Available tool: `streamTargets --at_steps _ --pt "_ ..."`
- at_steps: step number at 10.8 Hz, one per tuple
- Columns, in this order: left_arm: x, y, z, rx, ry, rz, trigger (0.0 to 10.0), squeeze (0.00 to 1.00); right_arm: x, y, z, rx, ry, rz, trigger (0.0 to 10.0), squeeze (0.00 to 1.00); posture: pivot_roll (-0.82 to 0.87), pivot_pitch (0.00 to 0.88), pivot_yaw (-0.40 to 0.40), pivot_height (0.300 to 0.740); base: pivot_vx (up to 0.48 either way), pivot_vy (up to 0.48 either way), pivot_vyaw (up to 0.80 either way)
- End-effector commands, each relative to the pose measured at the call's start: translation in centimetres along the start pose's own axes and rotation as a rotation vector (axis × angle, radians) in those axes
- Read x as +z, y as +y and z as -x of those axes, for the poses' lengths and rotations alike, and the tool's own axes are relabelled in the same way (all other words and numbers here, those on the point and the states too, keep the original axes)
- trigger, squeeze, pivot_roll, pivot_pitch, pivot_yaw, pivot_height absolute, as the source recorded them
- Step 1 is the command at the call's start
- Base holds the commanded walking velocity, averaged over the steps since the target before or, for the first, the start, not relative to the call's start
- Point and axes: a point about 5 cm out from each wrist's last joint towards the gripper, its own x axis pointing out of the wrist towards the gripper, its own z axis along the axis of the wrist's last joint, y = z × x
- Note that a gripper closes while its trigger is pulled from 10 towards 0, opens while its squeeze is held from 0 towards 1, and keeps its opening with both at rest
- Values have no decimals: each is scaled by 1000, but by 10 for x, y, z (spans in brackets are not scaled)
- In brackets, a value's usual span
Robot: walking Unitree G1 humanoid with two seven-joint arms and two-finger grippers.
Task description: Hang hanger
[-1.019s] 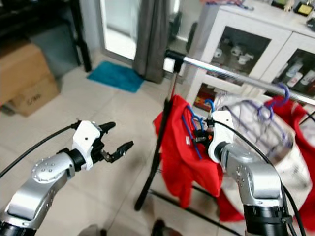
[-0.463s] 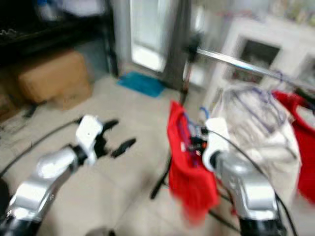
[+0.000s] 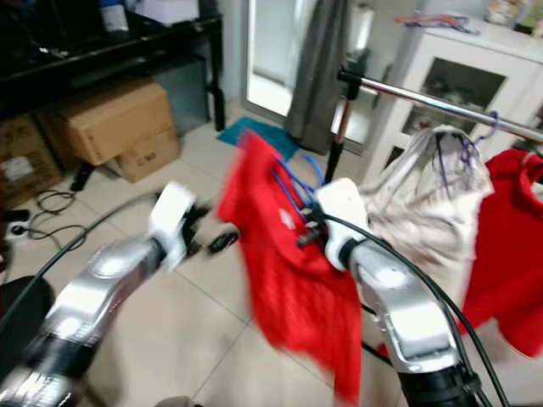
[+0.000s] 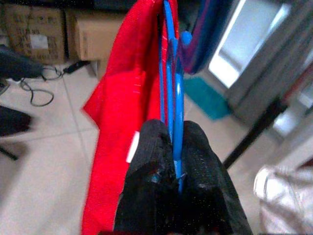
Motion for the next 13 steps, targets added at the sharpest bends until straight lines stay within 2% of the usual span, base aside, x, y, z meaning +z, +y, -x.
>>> streamTargets --at_steps 1,2,3,4,5,6,7,8,10,13 --pt "1 5 -2 29 2 20 10000 1000 14 -2 1 -4 -74 65 0 0 15 0 -43 740 0 0 0" --pt "7 2 -10 -22 -32 23 10000 1000 18 5 1 42 -106 94 0 0 8 0 -48 740 0 0 0" --pt "10 -3 -13 -74 -52 15 10000 918 19 8 2 68 -114 108 0 0 8 0 -48 740 0 0 0" --pt "9 -6 -26 -98 -38 56 10000 31 22 15 2 111 -134 136 0 0 2 0 -51 740 0 0 0" --pt "4 -2 -32 -94 -29 147 6471 0 26 18 1 130 -164 156 0 0 -2 0 -55 740 0 0 0" --pt "4 -4 -36 -121 -41 180 2000 0 29 19 1 142 -182 164 0 0 -3 0 -59 740 0 0 0" --pt "2 -9 -41 -169 -19 182 0 0 30 19 1 156 -190 171 0 0 -3 0 -60 740 0 0 0" --pt "-3 -15 -45 -204 4 223 0 0 32 20 1 170 -201 175 0 0 -6 0 -60 740 0 0 0" --pt "-6 -11 -50 -154 0 243 0 0 34 22 2 194 -218 174 0 0 -13 0 -58 740 0 0 0" --pt "-4 -3 -50 -118 -27 263 0 0 34 22 4 213 -222 169 0 0 -15 0 -58 740 0 0 0"
